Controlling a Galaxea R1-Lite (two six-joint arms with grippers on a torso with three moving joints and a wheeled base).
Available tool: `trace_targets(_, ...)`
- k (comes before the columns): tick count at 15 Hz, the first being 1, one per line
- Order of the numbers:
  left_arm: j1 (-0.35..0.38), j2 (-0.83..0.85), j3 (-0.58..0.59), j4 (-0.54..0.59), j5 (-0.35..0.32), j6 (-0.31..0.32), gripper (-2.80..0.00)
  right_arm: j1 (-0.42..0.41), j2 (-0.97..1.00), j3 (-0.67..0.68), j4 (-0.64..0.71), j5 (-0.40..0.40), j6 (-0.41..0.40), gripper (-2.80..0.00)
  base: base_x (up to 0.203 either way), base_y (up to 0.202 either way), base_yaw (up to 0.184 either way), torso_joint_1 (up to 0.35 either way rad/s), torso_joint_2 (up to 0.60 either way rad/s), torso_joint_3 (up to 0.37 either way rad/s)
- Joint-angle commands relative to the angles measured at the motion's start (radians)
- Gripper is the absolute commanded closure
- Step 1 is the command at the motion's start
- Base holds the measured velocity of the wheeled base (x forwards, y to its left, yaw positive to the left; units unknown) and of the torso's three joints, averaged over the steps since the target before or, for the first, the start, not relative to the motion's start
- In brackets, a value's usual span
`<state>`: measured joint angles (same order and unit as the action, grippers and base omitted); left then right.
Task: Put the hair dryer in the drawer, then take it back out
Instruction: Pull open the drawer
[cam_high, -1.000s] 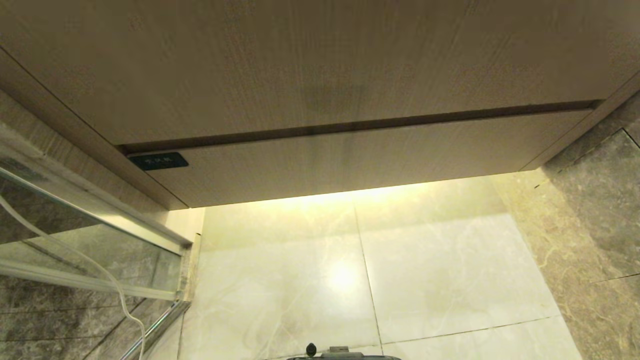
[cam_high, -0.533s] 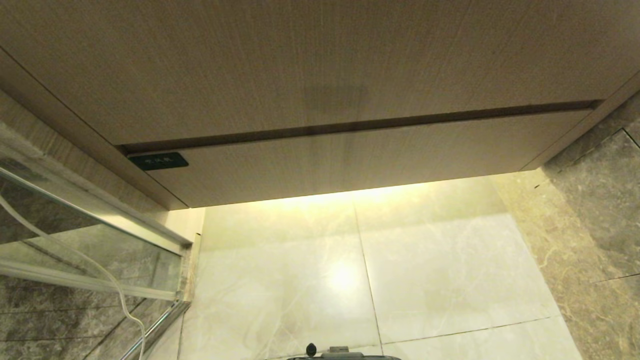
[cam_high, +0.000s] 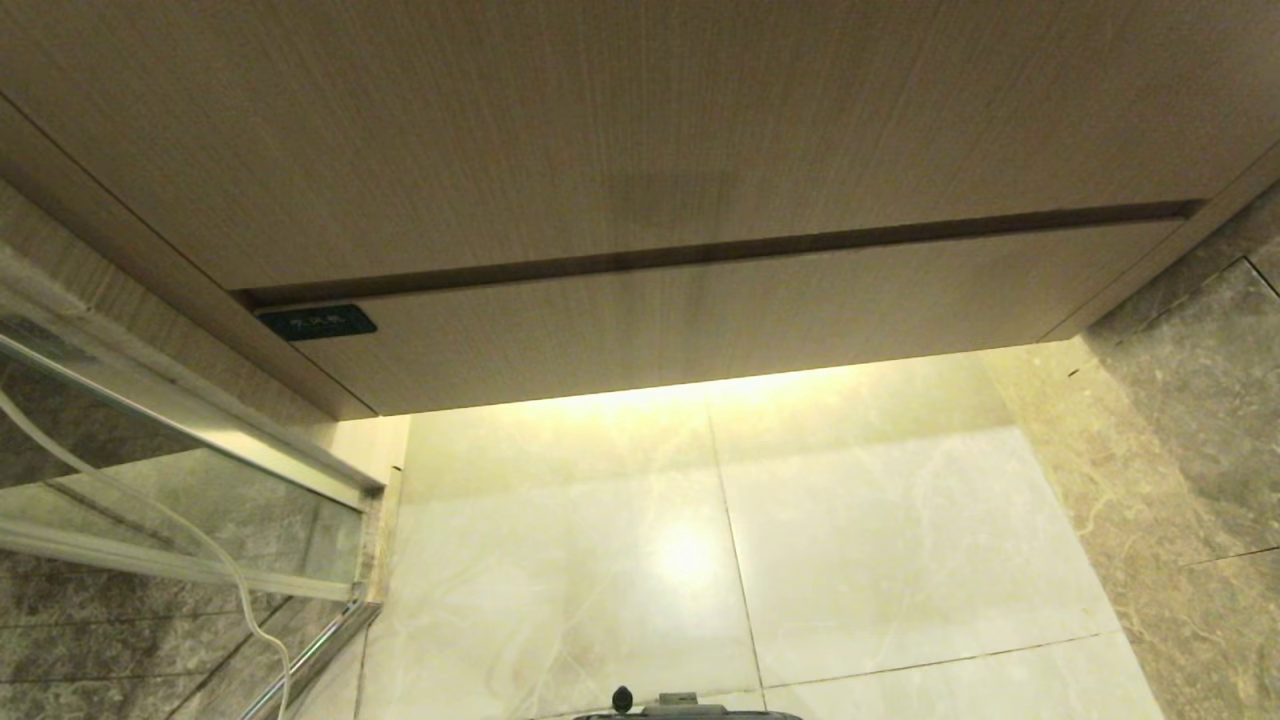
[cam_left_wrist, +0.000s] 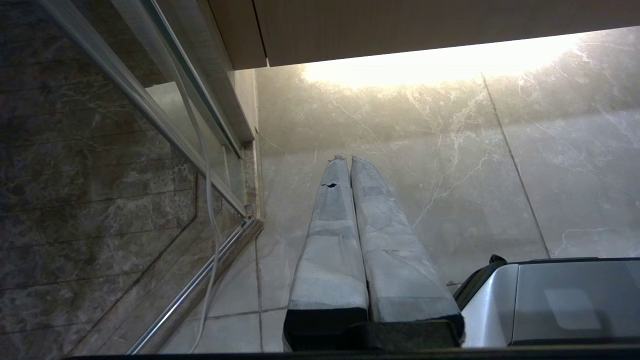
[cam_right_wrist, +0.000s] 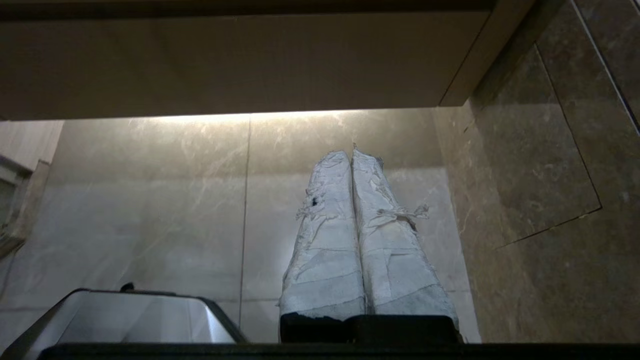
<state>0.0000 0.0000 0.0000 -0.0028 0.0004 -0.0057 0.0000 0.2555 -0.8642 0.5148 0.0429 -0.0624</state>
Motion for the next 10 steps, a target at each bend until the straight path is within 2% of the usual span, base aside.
trace_targets(1, 0.000, 0.002, -0.001, 0.000, 0.001, 0.000, 0.00, -0.001, 0.249, -0.196, 0.103, 0.015, -0.001, 0.00, 0.000, 0.000, 0.000, 0.000, 0.00, 0.000)
trace_targets(4, 0.000, 0.002, 0.000, 0.000, 0.001, 0.000, 0.00, 0.008, 0.474, -0.432, 0.213, 0.095, 0.010, 0.00, 0.000, 0.000, 0.000, 0.000, 0.00, 0.000)
trace_targets(6, 0.000, 0.000, 0.000, 0.000, 0.000, 0.000, 0.00, 0.012, 0.557, -0.503, 0.256, 0.168, 0.010, 0.00, 0.000, 0.000, 0.000, 0.000, 0.00, 0.000)
trace_targets(8, 0.000, 0.002, 0.000, 0.000, 0.000, 0.000, 0.00, 0.017, 0.685, -0.559, 0.295, 0.180, 0.003, 0.00, 0.000, 0.000, 0.000, 0.000, 0.00, 0.000)
trace_targets(10, 0.000, 0.000, 0.000, 0.000, 0.001, 0.000, 0.00, 0.057, 0.815, -0.658, 0.417, 0.213, -0.060, 0.00, 0.000, 0.000, 0.000, 0.000, 0.00, 0.000)
